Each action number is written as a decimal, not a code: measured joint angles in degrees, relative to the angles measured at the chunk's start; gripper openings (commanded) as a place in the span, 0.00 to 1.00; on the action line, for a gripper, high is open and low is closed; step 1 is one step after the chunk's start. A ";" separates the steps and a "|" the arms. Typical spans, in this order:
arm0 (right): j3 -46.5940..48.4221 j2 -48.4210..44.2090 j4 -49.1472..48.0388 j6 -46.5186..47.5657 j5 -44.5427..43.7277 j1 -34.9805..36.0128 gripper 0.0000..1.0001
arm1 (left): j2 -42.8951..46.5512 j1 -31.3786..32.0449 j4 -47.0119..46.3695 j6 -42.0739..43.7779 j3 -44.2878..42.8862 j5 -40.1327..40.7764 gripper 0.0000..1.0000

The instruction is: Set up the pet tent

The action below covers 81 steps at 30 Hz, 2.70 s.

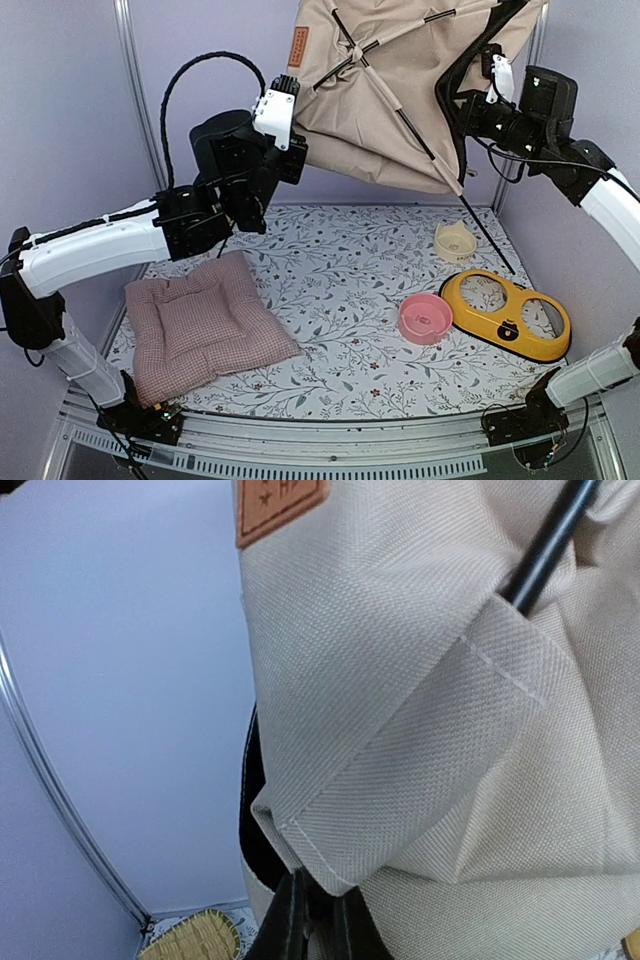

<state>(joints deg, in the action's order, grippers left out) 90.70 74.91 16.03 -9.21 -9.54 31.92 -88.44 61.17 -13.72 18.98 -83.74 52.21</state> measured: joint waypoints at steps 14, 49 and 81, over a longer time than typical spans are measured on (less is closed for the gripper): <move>19.69 12.94 -1.44 9.14 -2.51 -1.20 0.65 | -12.24 -1.86 12.57 -13.03 -24.52 3.45 0.00; -2.03 -12.26 -12.87 9.05 26.40 -1.03 0.99 | -21.88 -13.84 20.68 -34.10 -34.67 -2.21 0.00; -2.89 -19.76 -10.34 13.46 45.20 8.33 0.96 | -28.76 -14.75 15.89 -31.67 -38.51 -1.36 0.00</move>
<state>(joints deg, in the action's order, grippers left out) 87.81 55.16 5.69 4.25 35.66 40.25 -117.21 46.41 2.17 -12.69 -122.26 50.85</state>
